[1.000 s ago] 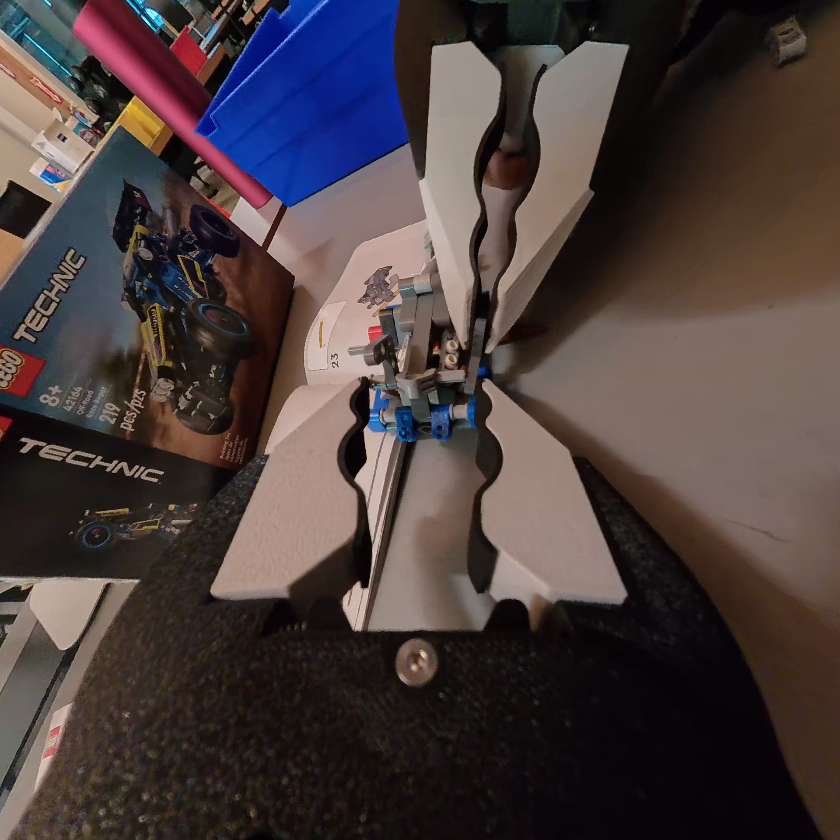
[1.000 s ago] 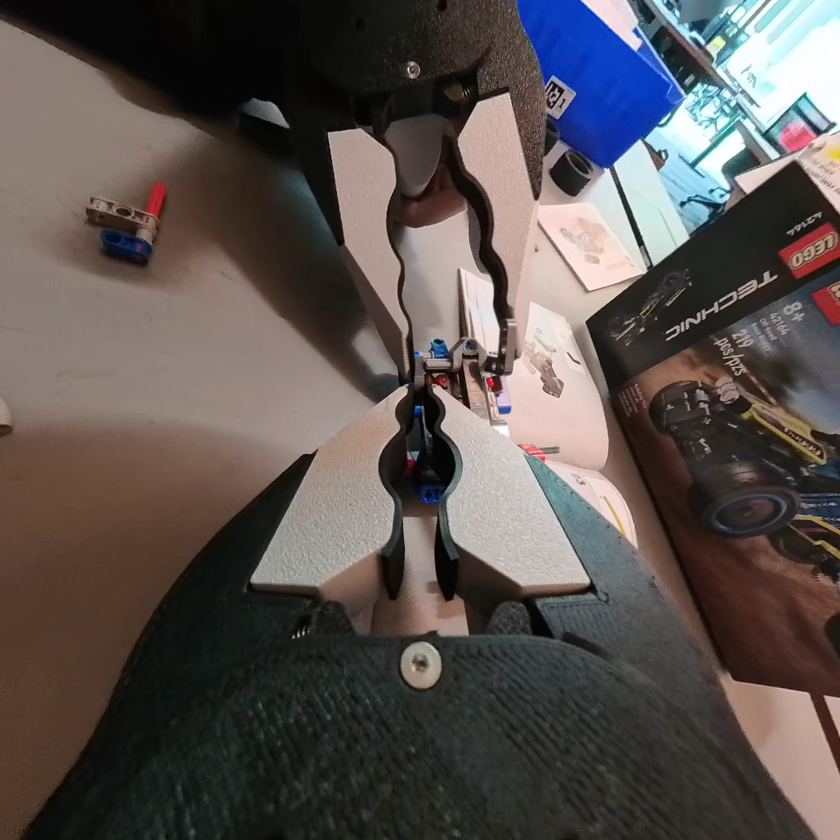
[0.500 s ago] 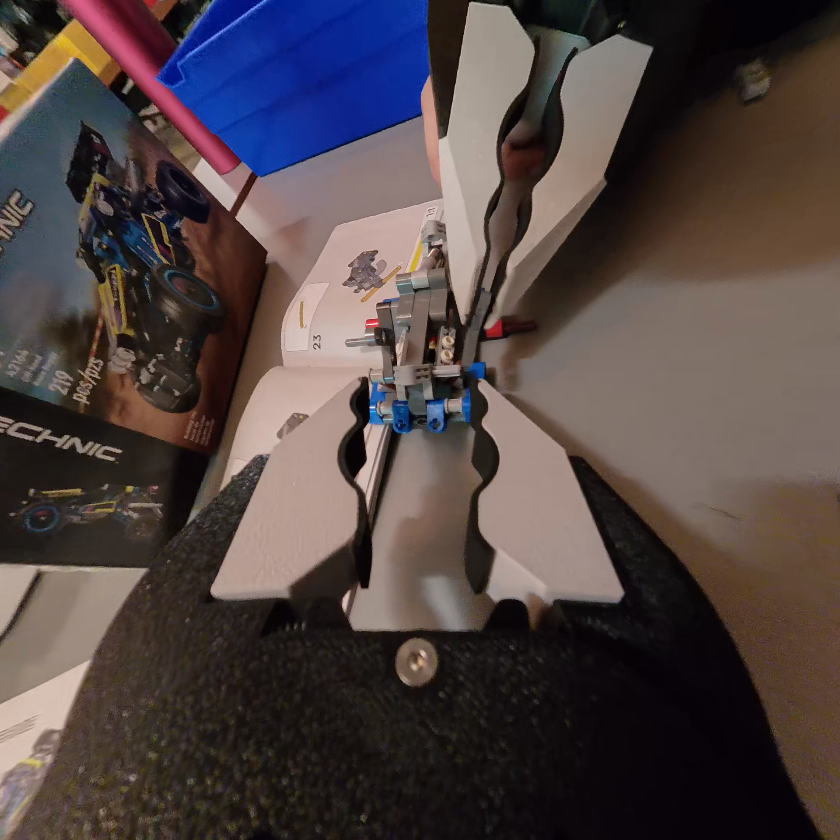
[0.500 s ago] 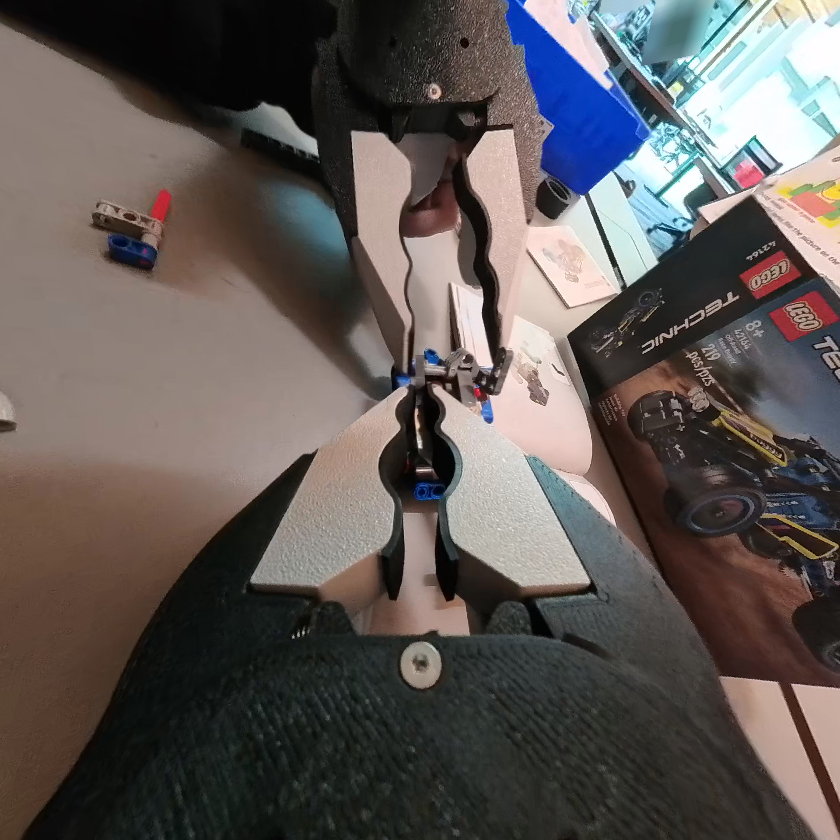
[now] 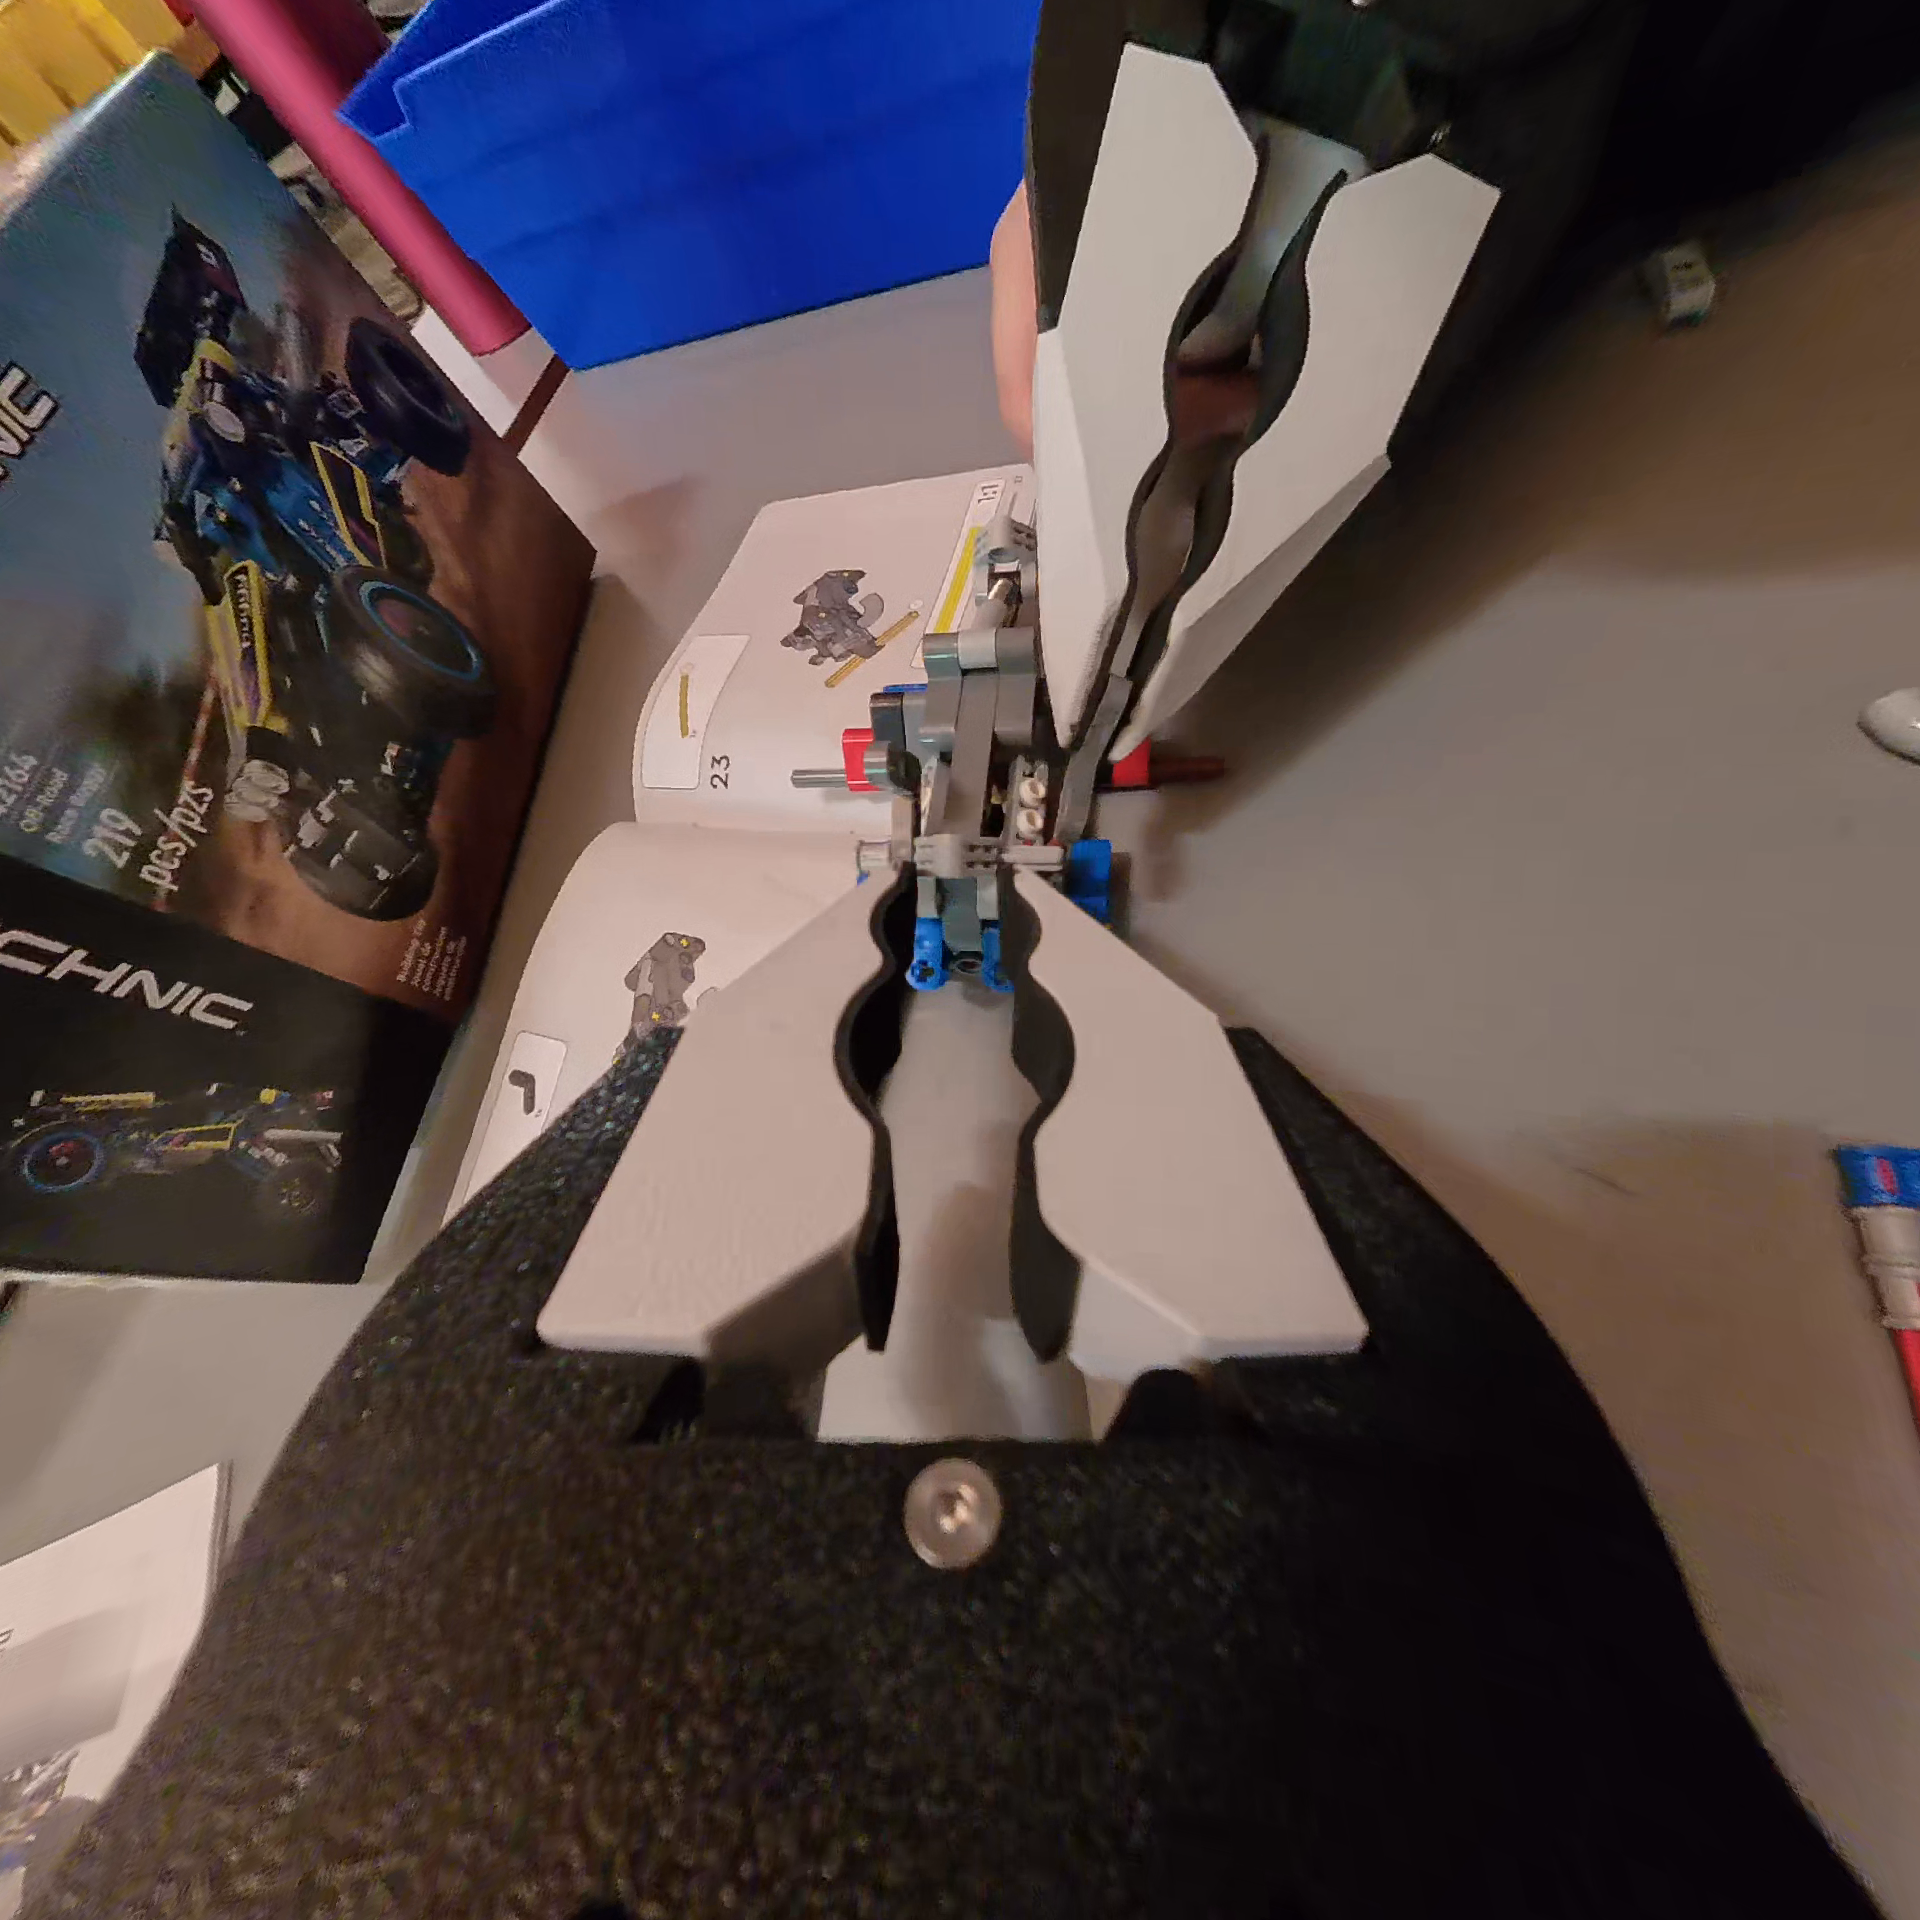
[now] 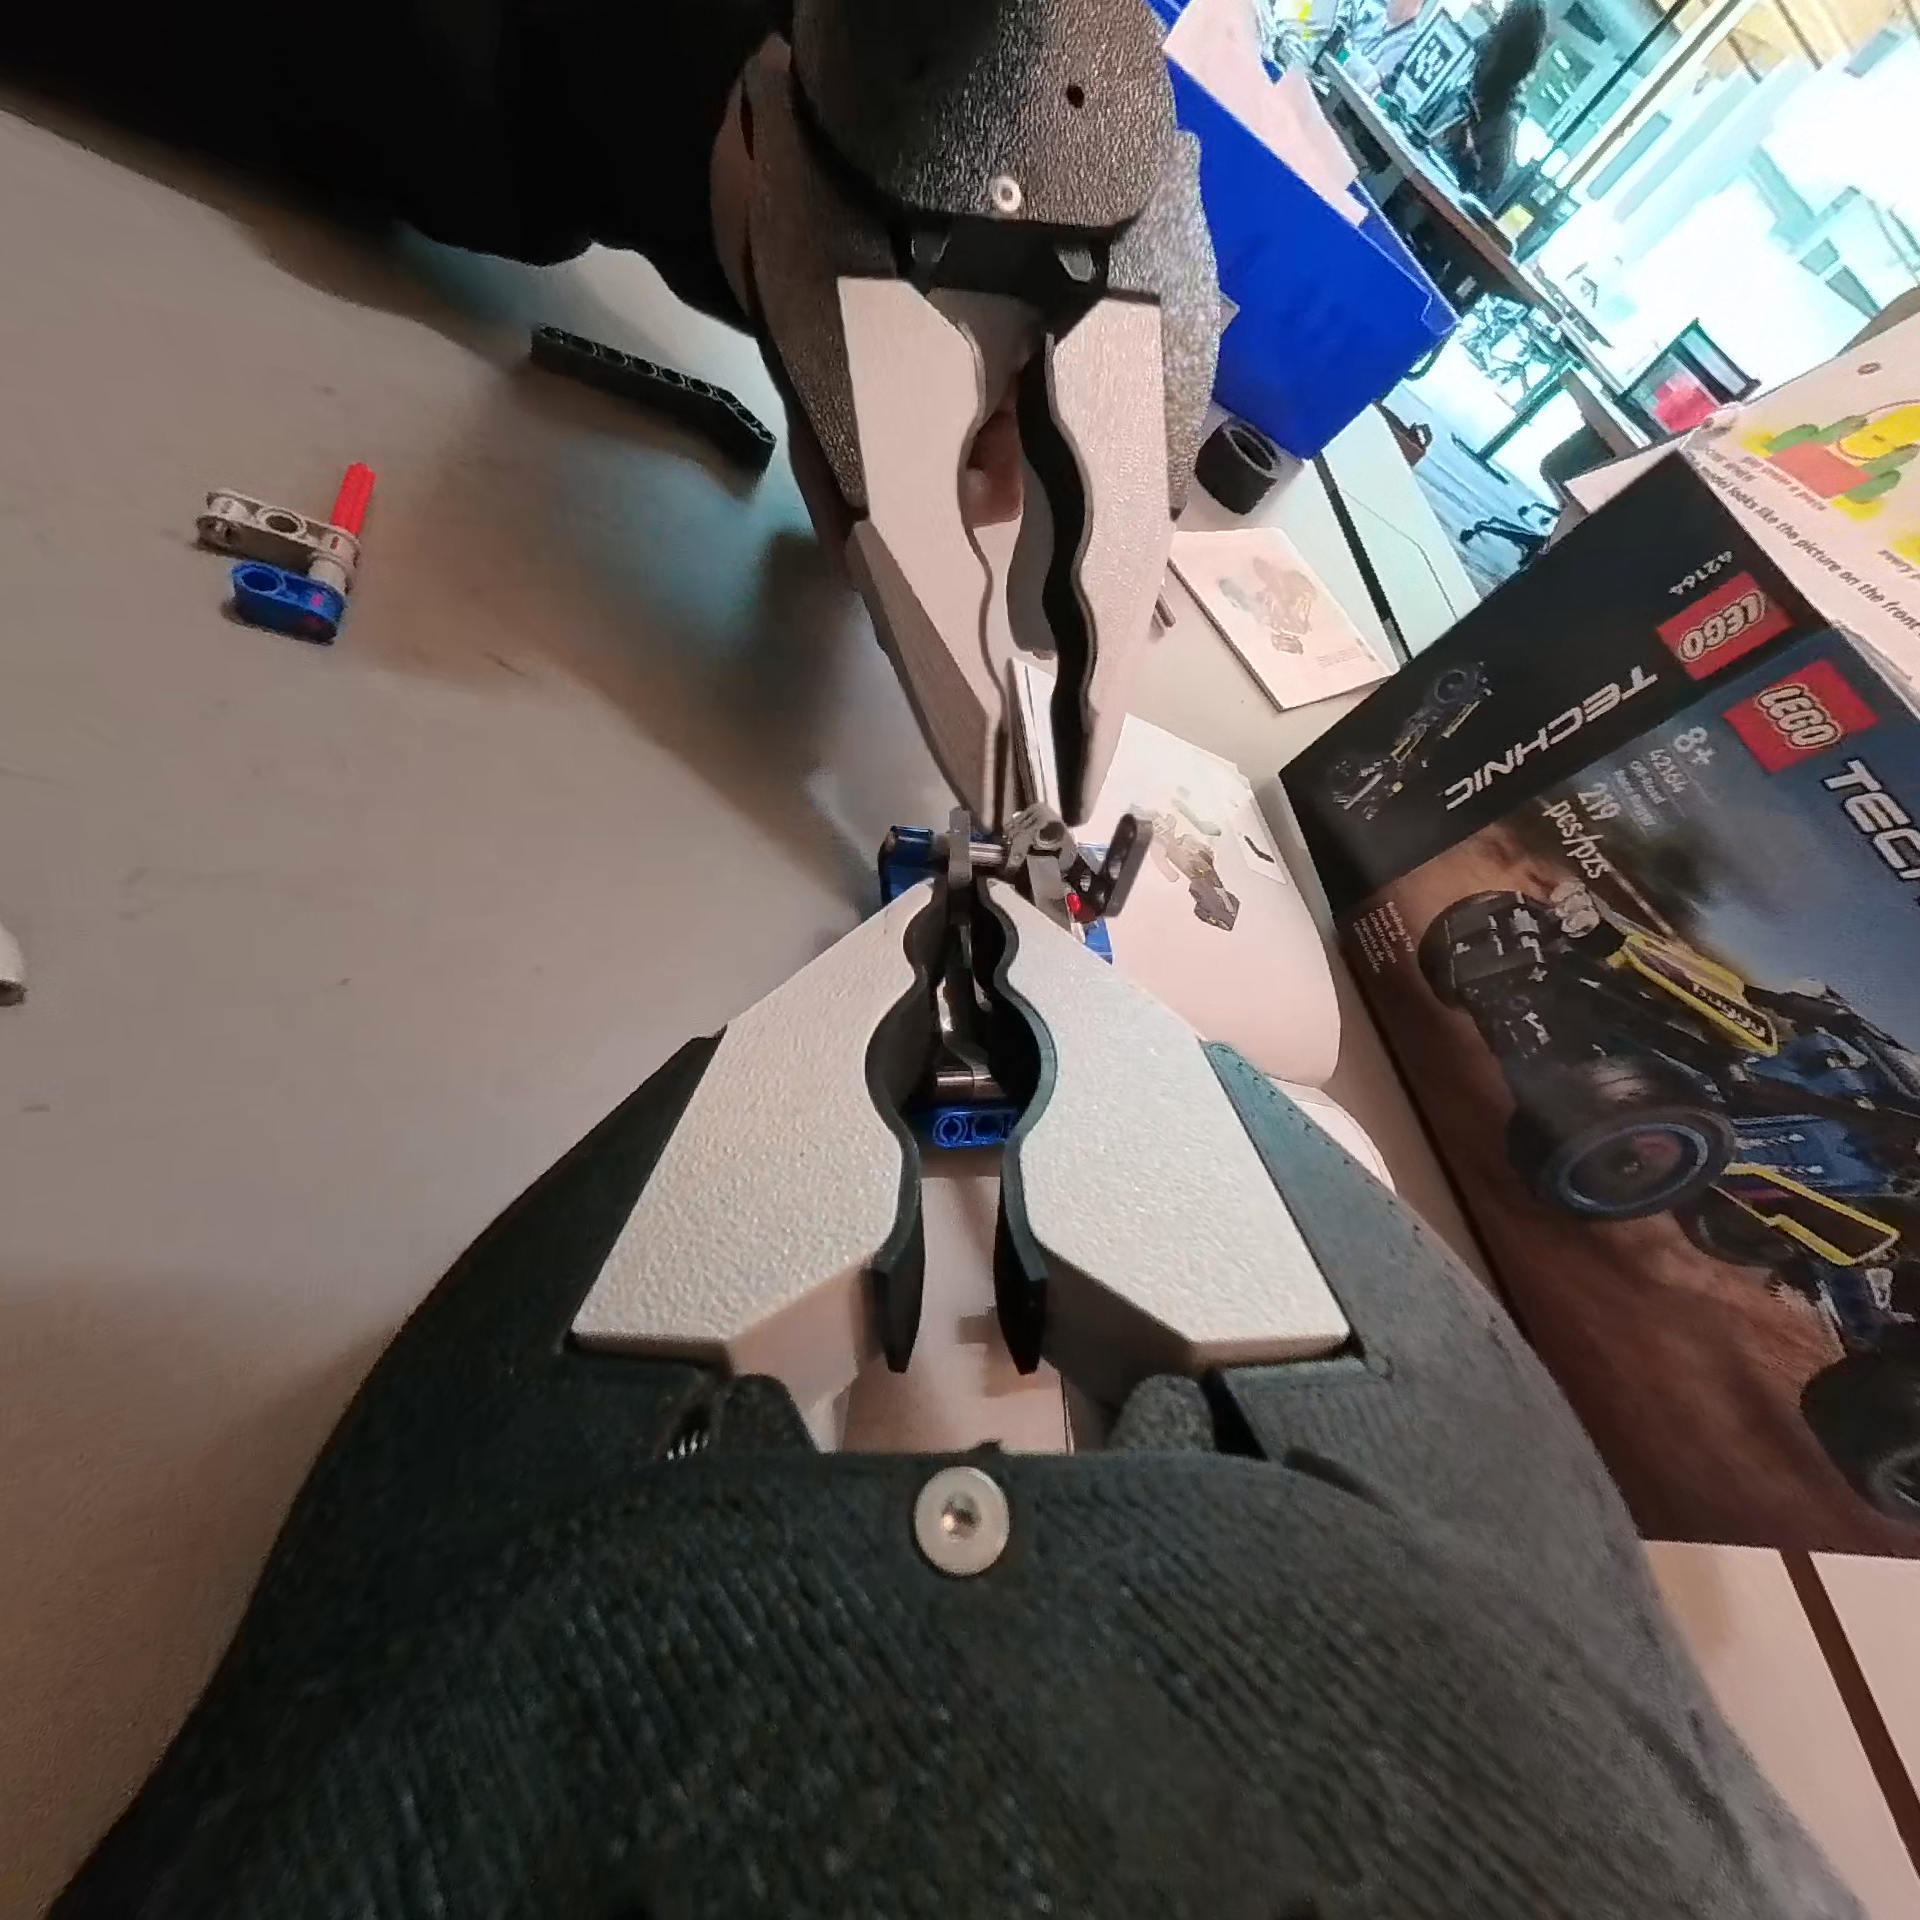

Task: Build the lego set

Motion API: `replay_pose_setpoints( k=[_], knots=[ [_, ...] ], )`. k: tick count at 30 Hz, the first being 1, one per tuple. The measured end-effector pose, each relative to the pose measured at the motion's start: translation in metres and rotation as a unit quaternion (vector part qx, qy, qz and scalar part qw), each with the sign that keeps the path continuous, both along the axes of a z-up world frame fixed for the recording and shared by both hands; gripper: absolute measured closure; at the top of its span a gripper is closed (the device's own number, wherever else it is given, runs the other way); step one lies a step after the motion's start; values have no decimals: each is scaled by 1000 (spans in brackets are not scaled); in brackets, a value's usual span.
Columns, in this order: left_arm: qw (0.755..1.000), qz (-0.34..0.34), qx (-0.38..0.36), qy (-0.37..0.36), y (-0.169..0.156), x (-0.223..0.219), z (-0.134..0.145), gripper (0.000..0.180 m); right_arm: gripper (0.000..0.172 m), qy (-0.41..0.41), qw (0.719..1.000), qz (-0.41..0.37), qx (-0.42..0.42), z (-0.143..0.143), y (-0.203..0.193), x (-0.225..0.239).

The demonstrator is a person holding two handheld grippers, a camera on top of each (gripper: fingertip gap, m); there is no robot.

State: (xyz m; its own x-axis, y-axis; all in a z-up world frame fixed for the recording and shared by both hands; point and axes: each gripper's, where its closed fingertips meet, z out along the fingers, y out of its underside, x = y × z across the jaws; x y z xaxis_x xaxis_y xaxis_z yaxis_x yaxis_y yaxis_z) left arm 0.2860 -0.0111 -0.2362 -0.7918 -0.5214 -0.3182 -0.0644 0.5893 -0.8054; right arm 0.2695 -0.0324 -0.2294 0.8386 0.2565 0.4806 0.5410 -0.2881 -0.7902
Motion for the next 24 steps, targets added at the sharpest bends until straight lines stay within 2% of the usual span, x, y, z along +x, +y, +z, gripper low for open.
replay_pose_setpoints(
  k=[12, 16, 24],
  knots=[
    [1000, 14, -10, 13, 5, 2, -4, 170, 171, 15, 1000, -4, -3, 1, 1, 2],
    [1000, 15, -14, 18, 5, 1, -4, 171, 172, 50, 999, -13, -9, 3, 4, -2],
    [999, 26, -23, 29, 5, 2, -4, 172, 172, 31, 999, -27, -30, -6, 7, 0]
  ],
)
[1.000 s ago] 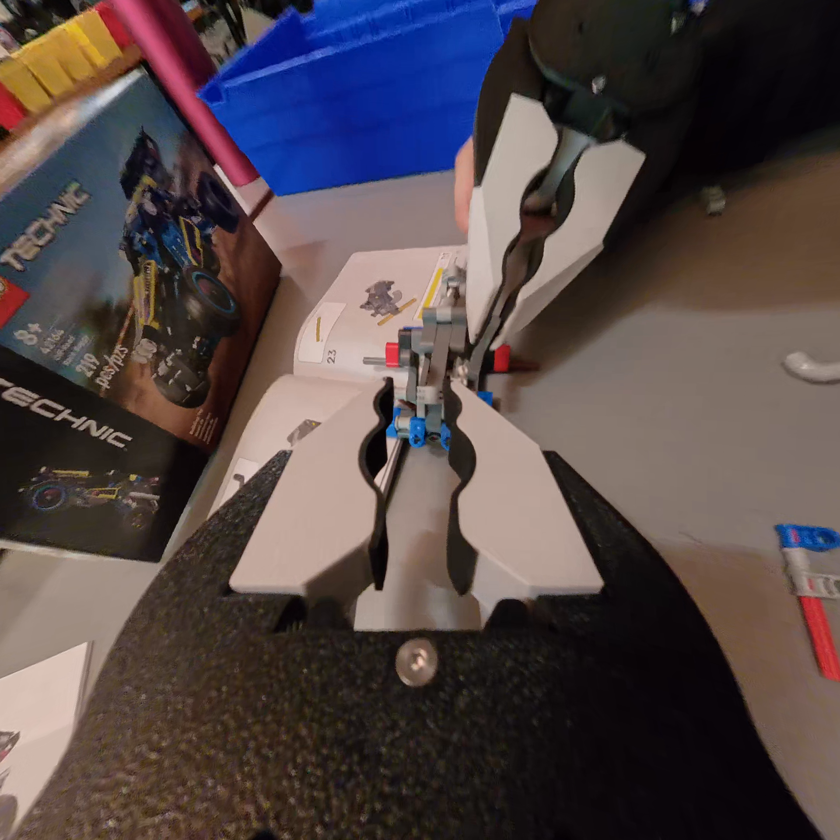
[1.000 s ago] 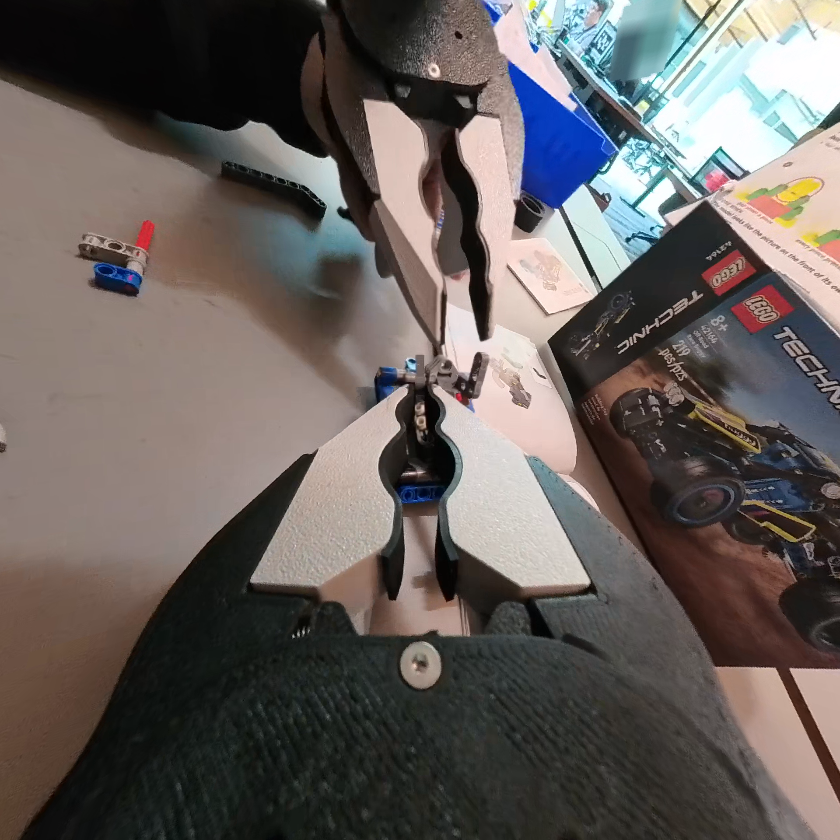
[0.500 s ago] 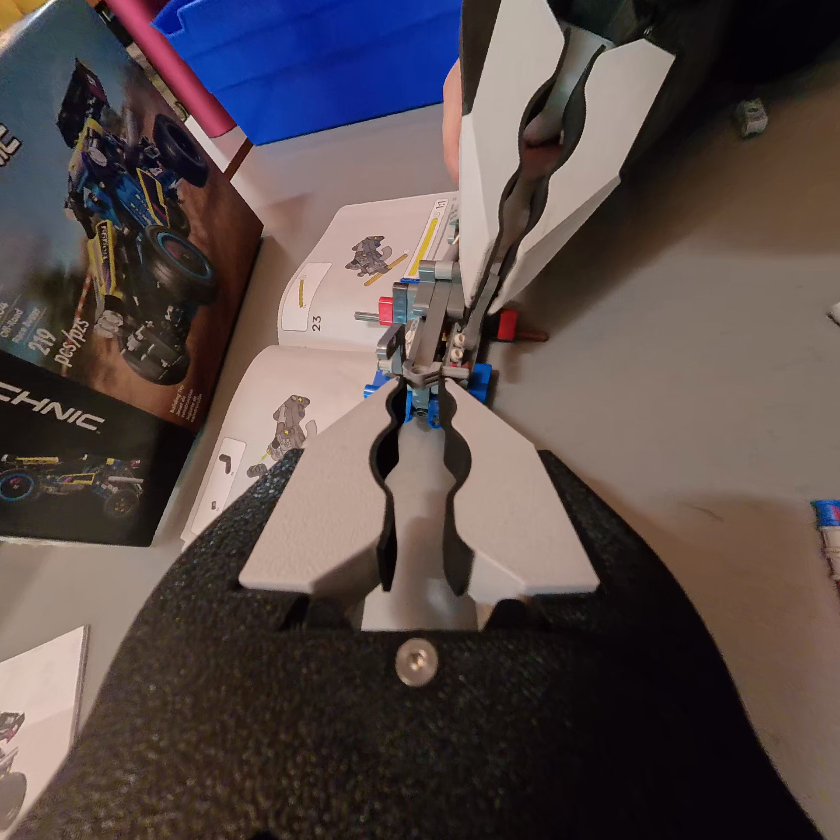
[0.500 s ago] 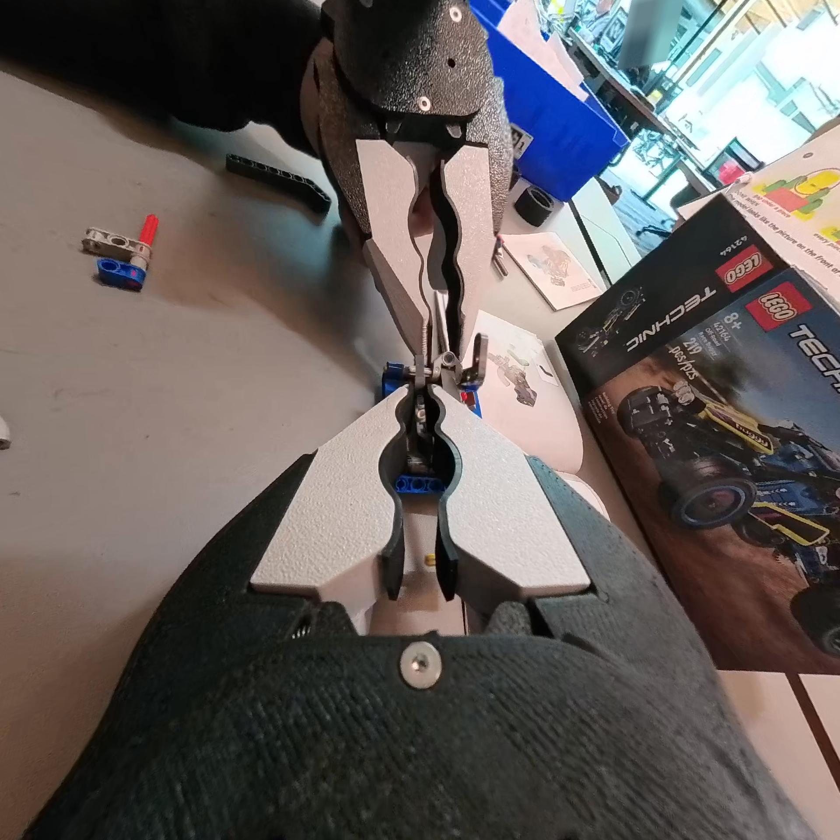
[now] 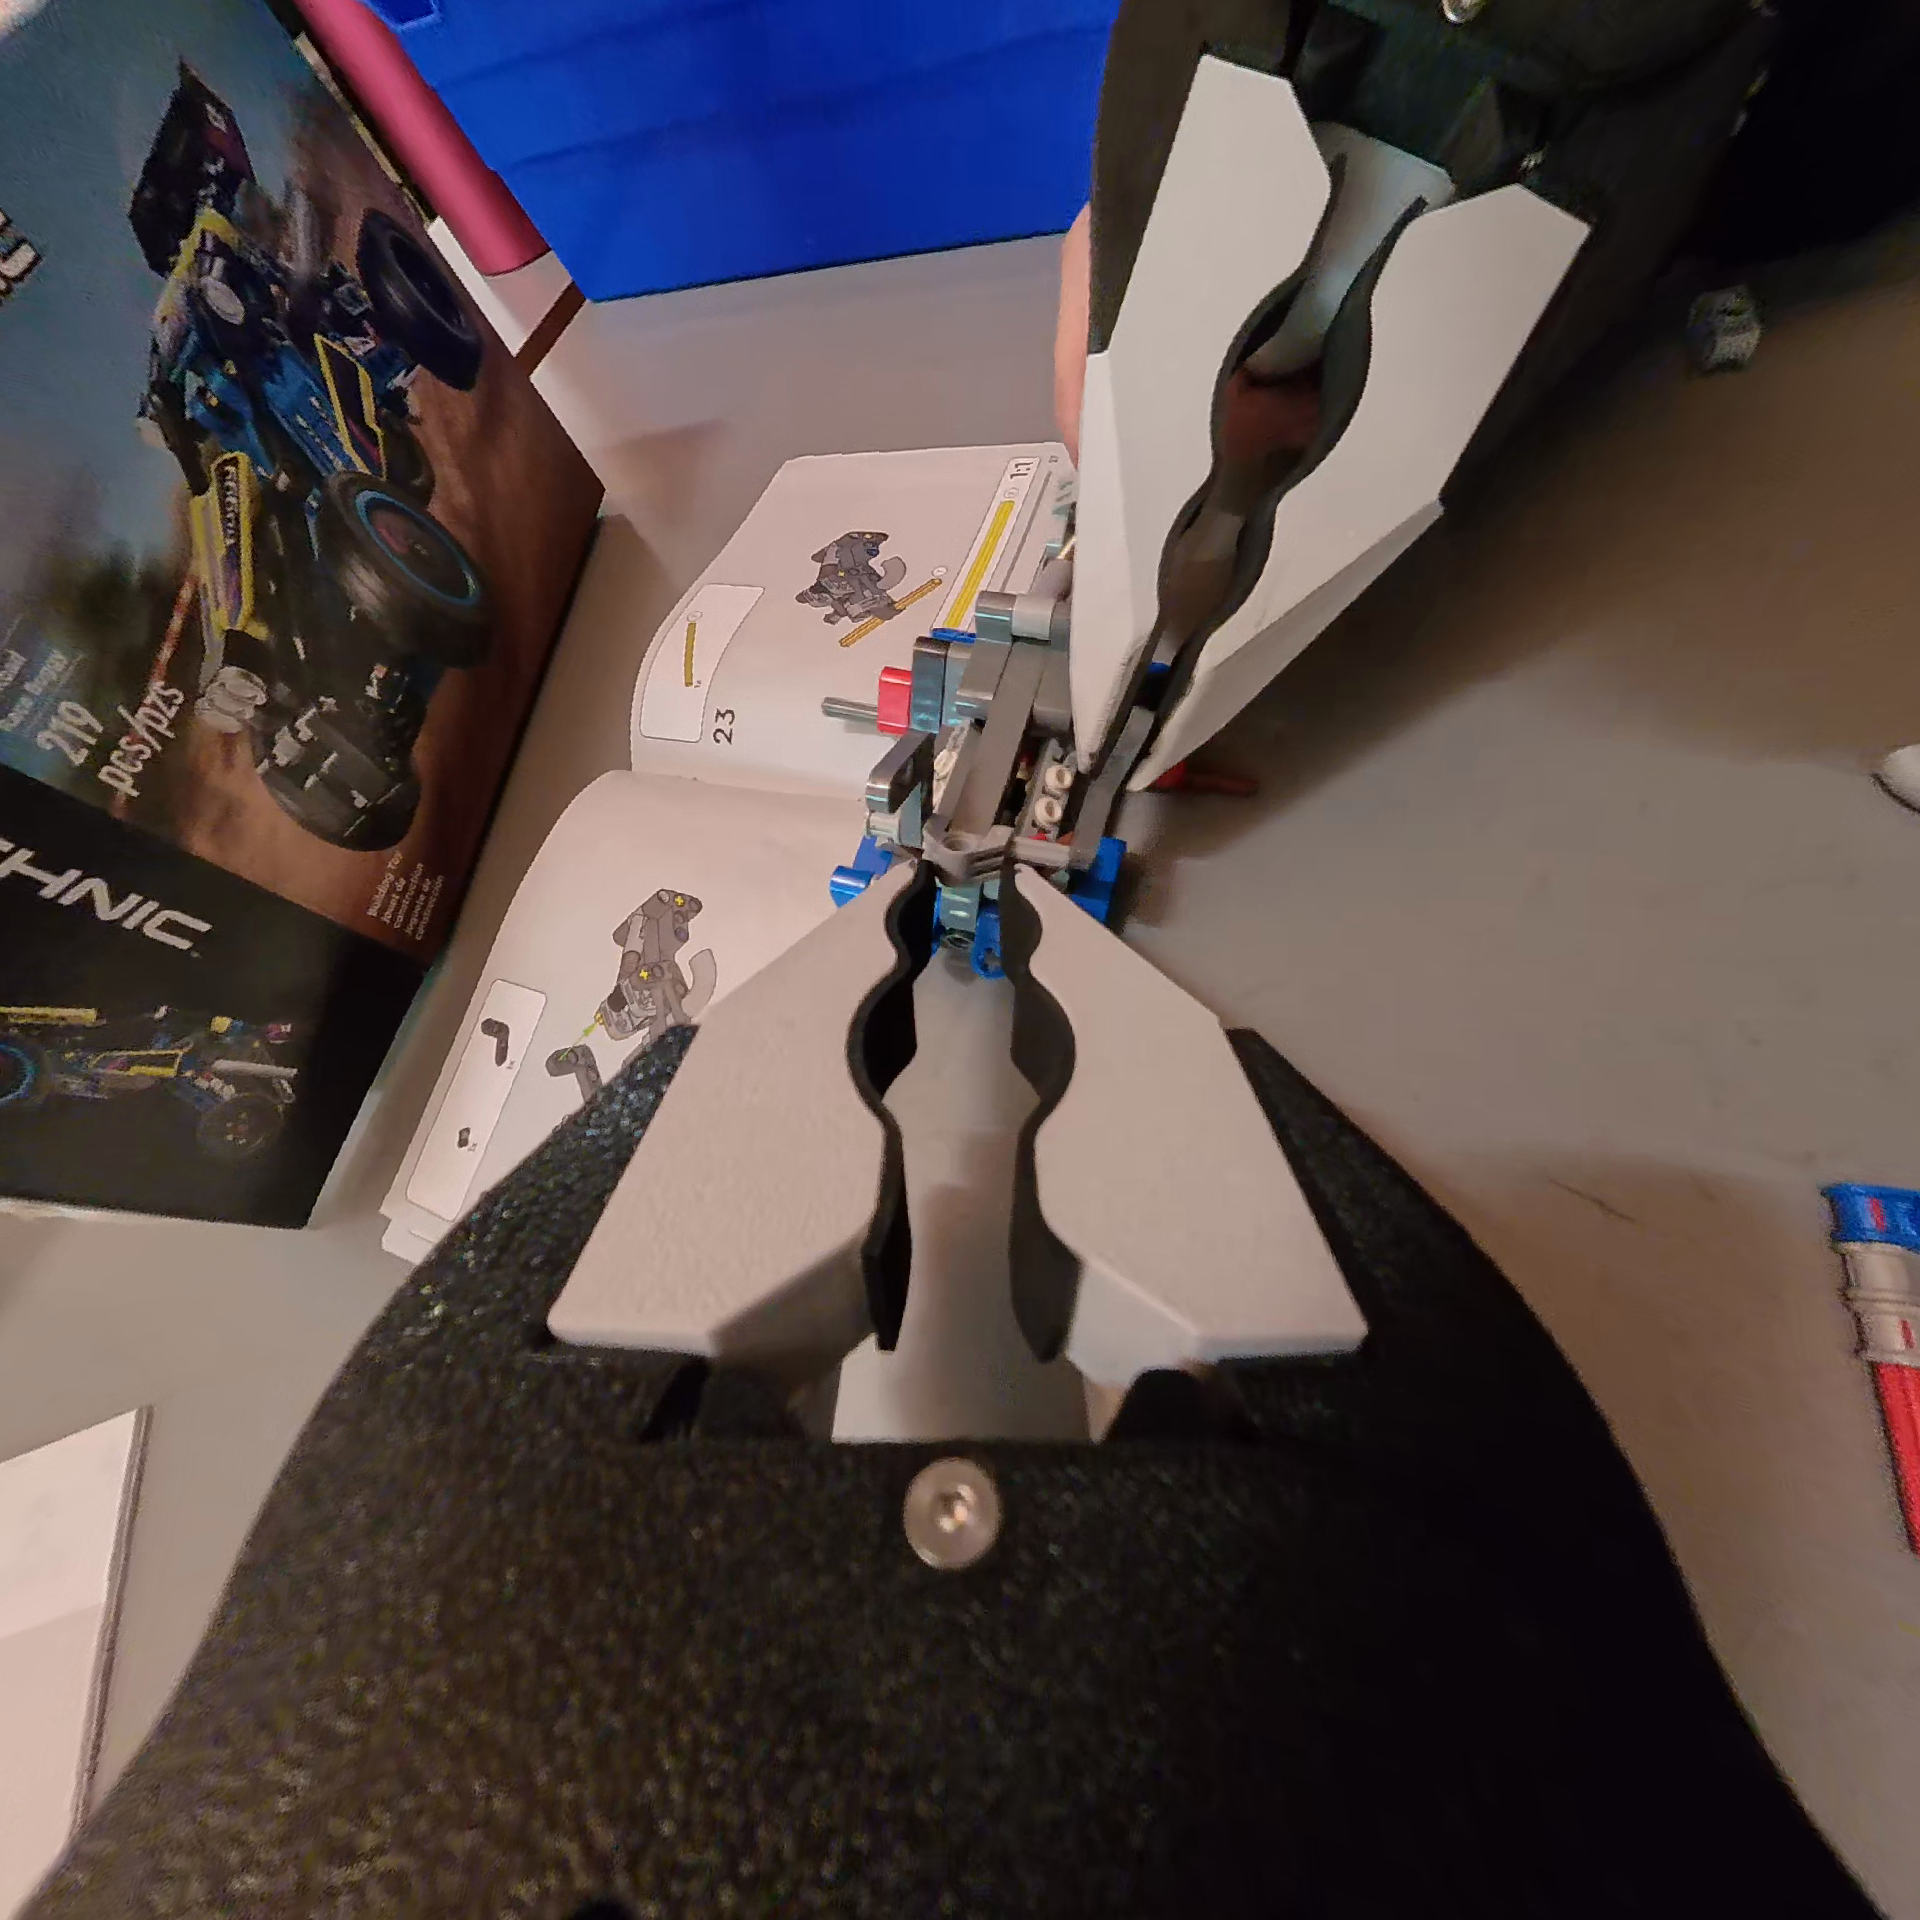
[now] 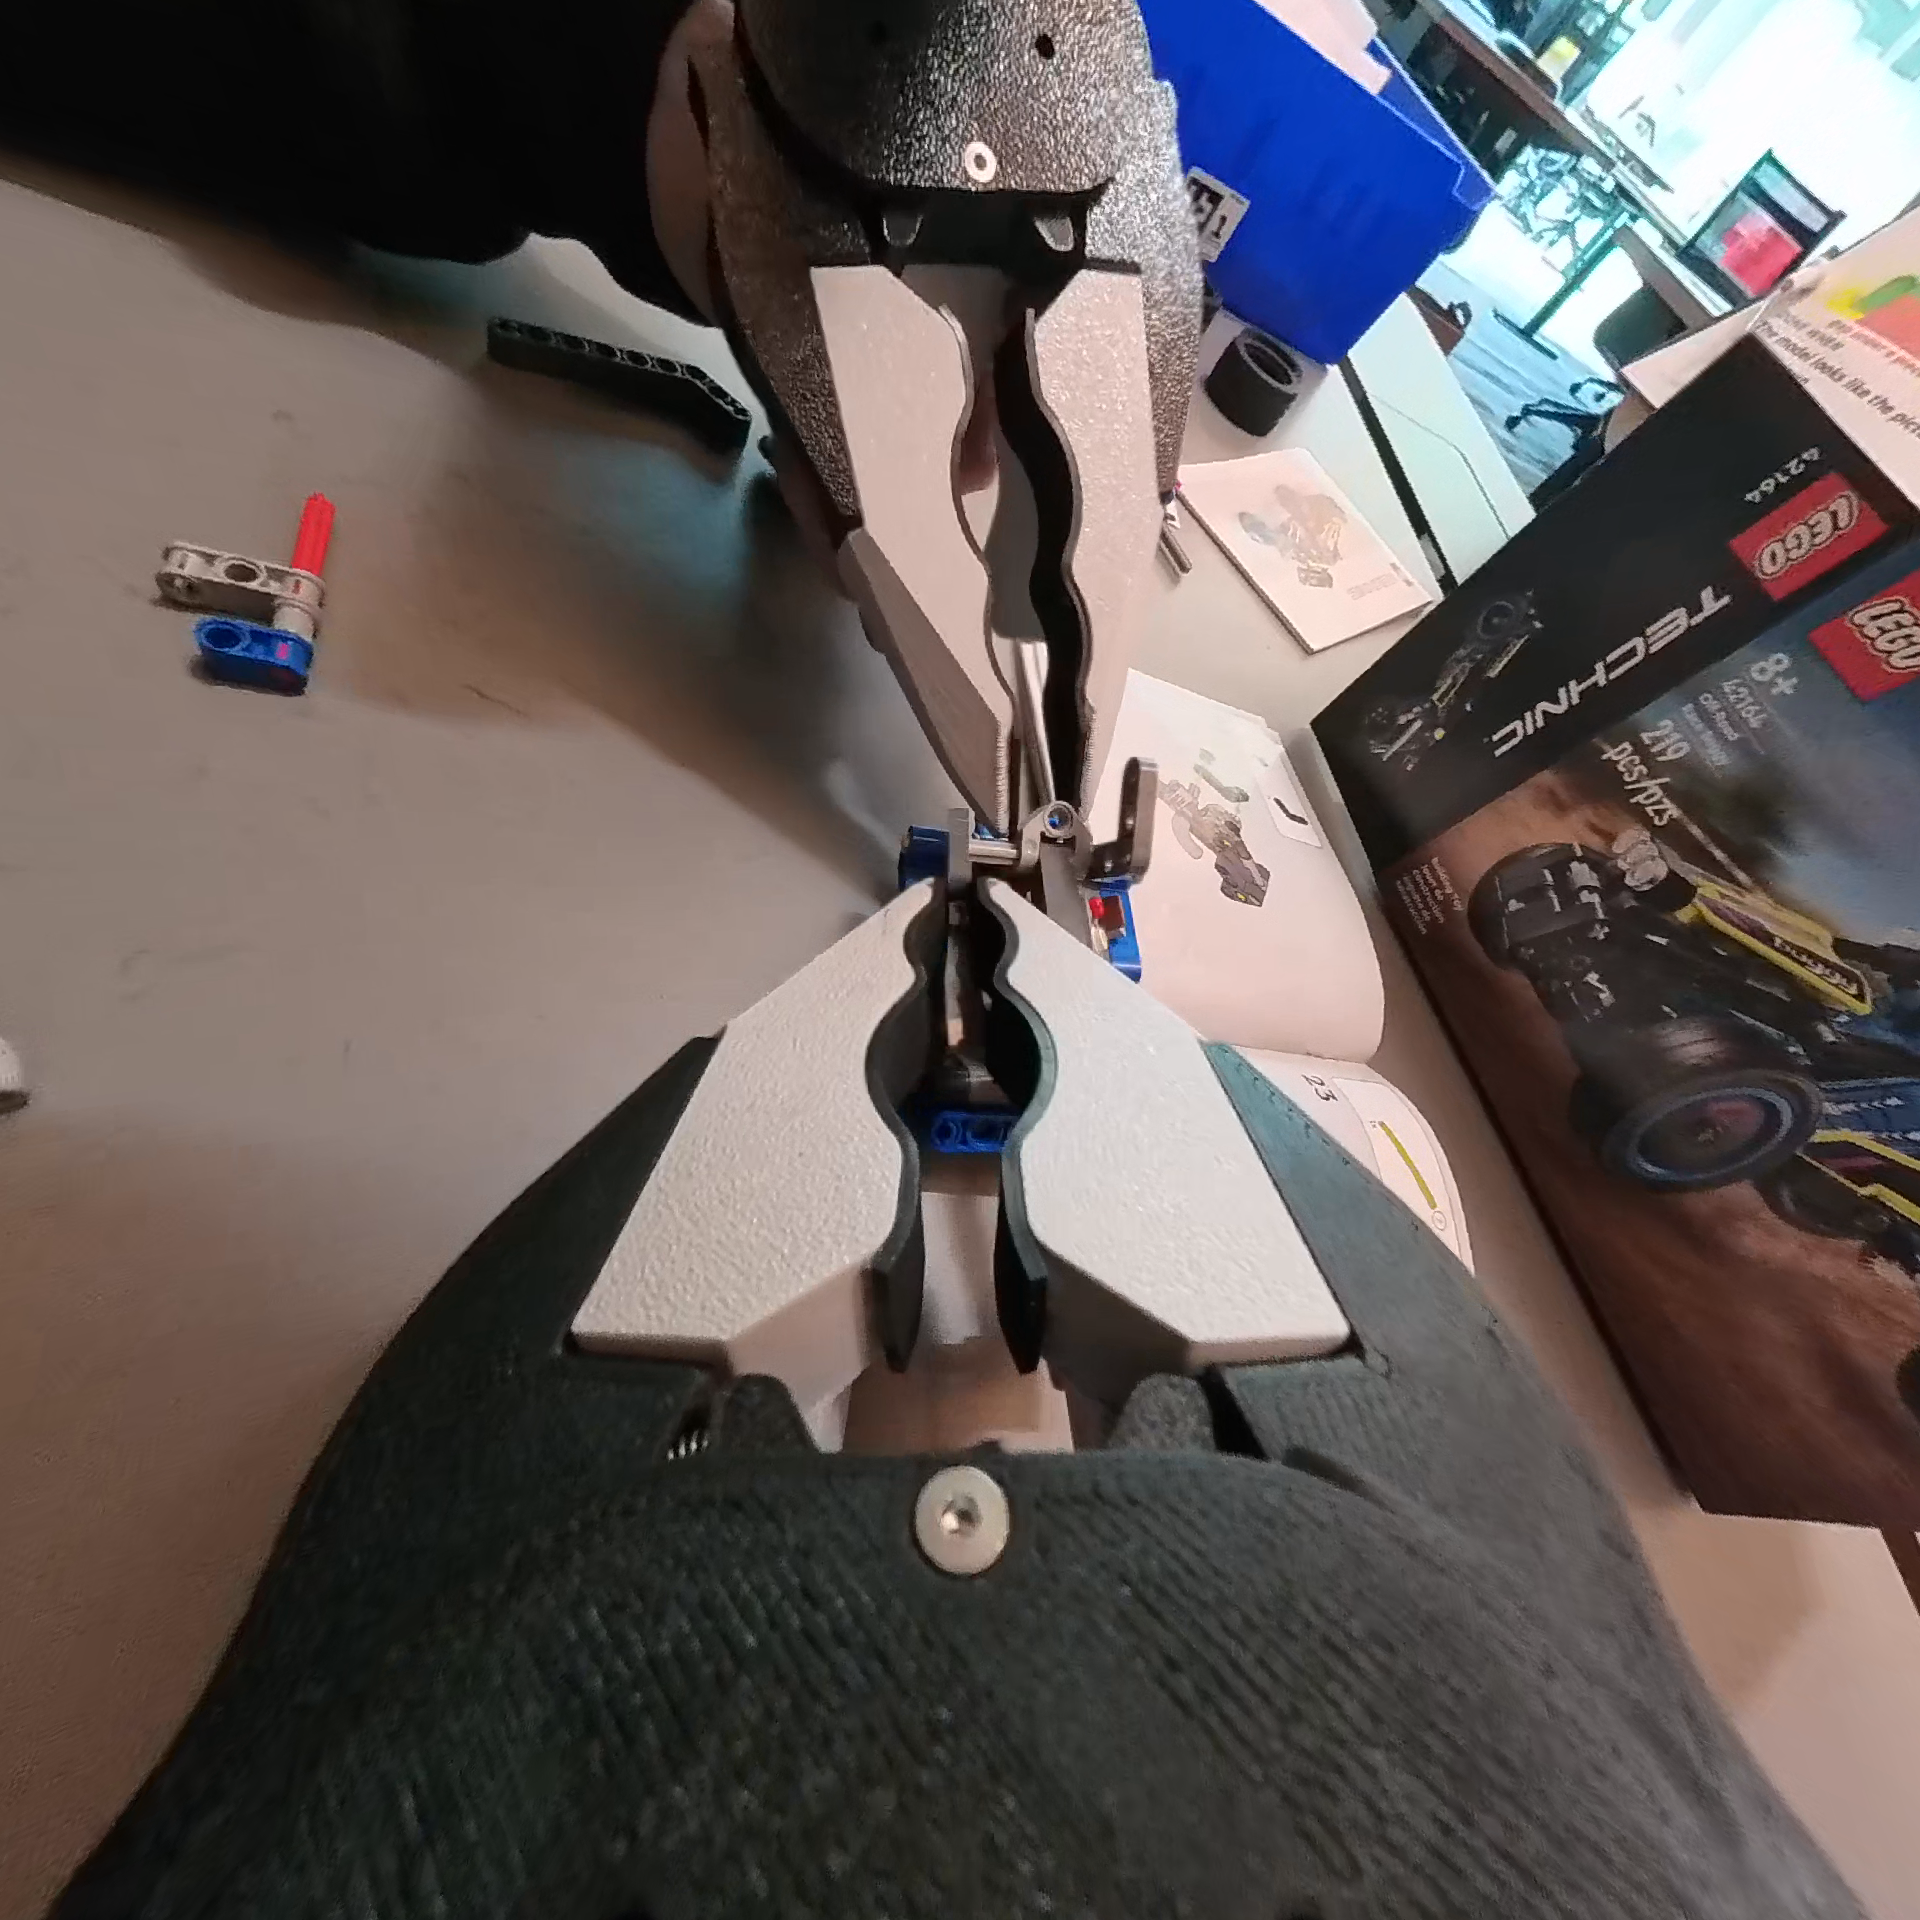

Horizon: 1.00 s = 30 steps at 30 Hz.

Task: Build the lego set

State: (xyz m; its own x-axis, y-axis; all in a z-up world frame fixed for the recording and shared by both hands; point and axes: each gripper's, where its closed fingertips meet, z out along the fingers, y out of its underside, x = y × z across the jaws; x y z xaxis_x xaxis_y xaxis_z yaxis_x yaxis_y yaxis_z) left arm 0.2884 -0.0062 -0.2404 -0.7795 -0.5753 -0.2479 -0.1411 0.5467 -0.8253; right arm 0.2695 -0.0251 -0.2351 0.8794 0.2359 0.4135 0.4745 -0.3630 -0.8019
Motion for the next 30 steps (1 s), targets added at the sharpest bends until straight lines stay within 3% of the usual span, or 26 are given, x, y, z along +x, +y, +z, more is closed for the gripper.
replay_pose_setpoints(
  k=[14, 22, 25, 26, 30],
  knots=[
    [1000, -1, 2, -13, -4, -1, 1, 171, 172, -17, 1000, -4, -18, -7, -1, -3],
    [999, 9, -36, -1, -1, 1, 9, 168, 172, -25, 1000, -2, -15, -7, -1, -4],
    [990, 44, -111, 76, -2, 1, 15, 163, 172, -33, 999, -3, -12, -7, -1, -4],
    [984, 84, -126, 97, 4, 6, 17, 166, 172, -36, 999, -5, -12, -7, -1, -4],
    [969, 153, -139, 136, 3, 5, 33, 175, 172, -48, 999, -1, -10, -7, -1, -5]
  ],
)
